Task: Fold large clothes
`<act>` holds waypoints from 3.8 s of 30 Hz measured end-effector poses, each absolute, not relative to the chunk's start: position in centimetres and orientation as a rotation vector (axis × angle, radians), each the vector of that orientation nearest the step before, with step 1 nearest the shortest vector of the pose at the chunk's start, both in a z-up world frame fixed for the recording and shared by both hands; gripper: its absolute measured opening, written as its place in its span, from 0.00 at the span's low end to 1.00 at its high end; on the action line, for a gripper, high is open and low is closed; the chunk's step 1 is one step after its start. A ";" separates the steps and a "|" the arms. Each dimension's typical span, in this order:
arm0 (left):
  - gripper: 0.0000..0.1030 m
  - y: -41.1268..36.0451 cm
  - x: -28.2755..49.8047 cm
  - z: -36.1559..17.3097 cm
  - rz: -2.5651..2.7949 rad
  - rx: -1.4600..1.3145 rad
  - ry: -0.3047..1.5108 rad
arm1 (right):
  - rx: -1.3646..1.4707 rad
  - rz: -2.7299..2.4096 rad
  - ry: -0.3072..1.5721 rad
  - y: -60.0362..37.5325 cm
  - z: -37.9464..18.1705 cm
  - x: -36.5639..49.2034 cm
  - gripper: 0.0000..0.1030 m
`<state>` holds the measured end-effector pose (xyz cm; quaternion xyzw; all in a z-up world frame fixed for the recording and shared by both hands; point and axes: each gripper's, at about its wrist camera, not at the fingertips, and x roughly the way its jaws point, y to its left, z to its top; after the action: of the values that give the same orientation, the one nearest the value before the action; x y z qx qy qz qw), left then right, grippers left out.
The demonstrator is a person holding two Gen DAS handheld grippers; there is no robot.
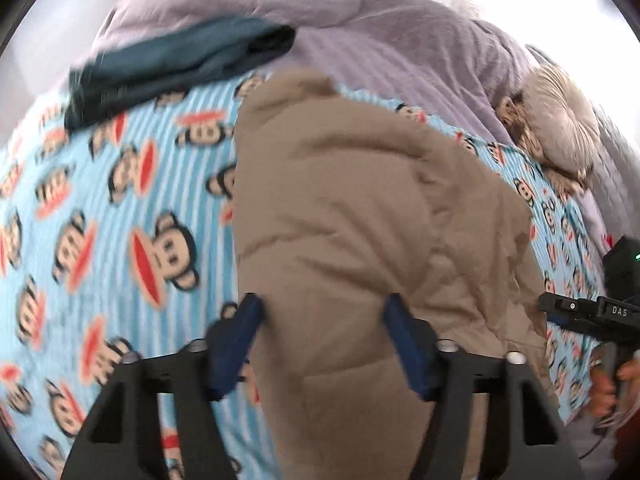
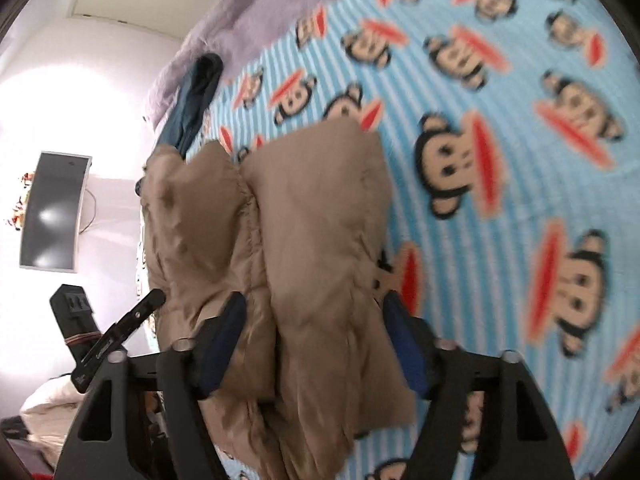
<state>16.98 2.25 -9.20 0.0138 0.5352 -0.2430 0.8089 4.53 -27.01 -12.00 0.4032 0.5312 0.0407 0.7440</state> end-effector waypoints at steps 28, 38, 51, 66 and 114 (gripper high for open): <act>0.53 0.3 14.4 -6.6 -0.420 0.145 1.025 | 0.990 0.149 1.112 -25.6 -11.8 8.4 0.16; 0.53 1.8 11.4 -11.9 -0.378 0.093 1.114 | 0.721 0.020 1.192 -25.7 -16.1 9.4 0.06; 0.53 2.2 11.1 -12.1 -0.356 0.116 1.131 | 0.568 -0.003 1.119 -22.6 -7.8 1.0 0.12; 0.53 2.8 9.6 -9.7 -0.325 0.121 1.162 | 0.545 -0.090 1.291 -19.8 -12.1 -3.6 0.12; 1.00 4.8 -1.5 -1.2 -0.275 0.145 1.160 | 0.398 -0.118 1.213 -16.3 0.2 -8.4 0.84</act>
<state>-1.49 4.78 -1.16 0.0683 0.5459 -0.1294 0.8249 -8.40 -16.33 0.22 0.1856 0.5658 -0.0552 0.8014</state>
